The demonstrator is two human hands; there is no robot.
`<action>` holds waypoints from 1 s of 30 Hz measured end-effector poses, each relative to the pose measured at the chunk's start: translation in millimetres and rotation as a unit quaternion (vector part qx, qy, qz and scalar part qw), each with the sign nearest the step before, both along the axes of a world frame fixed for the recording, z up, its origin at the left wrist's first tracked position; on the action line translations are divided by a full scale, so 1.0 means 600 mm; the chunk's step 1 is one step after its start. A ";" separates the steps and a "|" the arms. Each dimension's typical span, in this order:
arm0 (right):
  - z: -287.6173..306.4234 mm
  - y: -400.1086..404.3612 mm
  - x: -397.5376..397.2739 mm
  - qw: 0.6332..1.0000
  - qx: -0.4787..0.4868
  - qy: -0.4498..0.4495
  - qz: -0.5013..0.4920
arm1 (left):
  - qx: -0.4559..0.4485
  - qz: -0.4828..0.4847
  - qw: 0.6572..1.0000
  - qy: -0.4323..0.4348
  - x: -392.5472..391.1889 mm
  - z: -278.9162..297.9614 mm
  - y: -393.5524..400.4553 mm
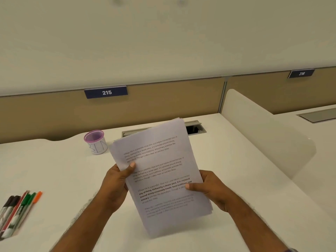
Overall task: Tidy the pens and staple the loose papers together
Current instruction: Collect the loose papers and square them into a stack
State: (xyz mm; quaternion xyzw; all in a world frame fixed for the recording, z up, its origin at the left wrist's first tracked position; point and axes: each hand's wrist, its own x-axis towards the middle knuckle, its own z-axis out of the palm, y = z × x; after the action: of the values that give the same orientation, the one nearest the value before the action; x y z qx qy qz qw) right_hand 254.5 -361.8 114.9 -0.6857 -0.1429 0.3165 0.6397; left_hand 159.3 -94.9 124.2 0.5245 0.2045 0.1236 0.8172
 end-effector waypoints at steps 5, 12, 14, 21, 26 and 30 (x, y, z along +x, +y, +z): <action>-0.013 -0.003 -0.004 0.999 0.004 -0.035 -0.008 | 0.017 0.006 0.998 -0.061 -0.007 0.024 0.008; -0.021 0.012 -0.011 0.995 0.044 -0.067 -0.054 | 0.140 -0.054 0.984 -0.091 -0.017 0.047 -0.001; -0.032 0.012 -0.015 0.996 0.026 -0.070 -0.054 | 0.155 -0.064 0.983 -0.074 -0.019 0.039 -0.004; -0.047 0.014 -0.025 0.995 0.012 -0.064 -0.072 | 0.183 -0.087 0.979 -0.022 -0.022 0.026 -0.033; -0.055 0.012 -0.026 0.994 0.009 -0.073 -0.084 | 0.213 -0.074 0.974 -0.007 -0.028 0.015 -0.044; -0.057 0.009 -0.027 0.993 0.014 -0.074 -0.086 | 0.211 -0.059 0.976 0.000 -0.032 0.007 -0.047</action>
State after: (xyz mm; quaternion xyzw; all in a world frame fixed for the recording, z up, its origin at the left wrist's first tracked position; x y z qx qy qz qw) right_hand 238.4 -356.2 80.7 -0.7077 -0.1354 0.2066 0.6619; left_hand 140.1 -122.9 128.5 0.6965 0.1423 0.1152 0.6938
